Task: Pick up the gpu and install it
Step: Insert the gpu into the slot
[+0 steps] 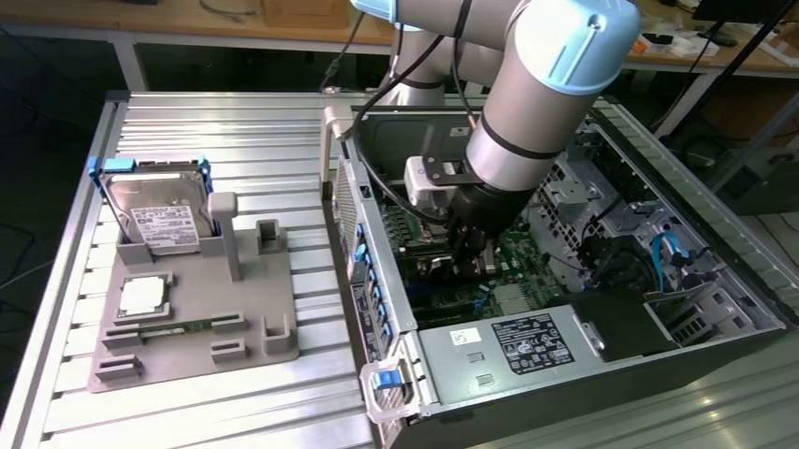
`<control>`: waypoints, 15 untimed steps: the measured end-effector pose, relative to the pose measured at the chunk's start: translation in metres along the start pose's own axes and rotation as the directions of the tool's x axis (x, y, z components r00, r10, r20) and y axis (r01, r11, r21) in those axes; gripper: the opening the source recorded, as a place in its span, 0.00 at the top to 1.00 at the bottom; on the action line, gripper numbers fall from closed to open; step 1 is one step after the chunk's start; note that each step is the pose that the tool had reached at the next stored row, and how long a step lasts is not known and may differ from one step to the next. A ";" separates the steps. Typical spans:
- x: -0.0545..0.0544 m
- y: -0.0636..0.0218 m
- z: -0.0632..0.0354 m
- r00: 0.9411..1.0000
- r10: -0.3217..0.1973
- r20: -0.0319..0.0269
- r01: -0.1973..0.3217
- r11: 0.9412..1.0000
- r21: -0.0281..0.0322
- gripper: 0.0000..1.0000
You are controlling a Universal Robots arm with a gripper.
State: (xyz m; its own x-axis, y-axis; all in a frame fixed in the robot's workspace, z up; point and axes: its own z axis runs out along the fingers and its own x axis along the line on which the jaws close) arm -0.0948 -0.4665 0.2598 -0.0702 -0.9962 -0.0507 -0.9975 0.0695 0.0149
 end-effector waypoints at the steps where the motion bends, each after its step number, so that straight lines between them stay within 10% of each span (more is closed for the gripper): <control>1: 0.000 0.0000 0.0000 1.000 0.000 0.000 0.000 1.000 0.000 0.73; 15: 0.000 0.0000 0.0000 0.999 -0.039 -0.001 0.039 0.999 -0.002 0.73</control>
State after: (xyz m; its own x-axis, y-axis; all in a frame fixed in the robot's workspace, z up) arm -0.0948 -0.4664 0.2598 -0.0308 -0.9982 -0.0507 -0.9994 0.0301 0.0150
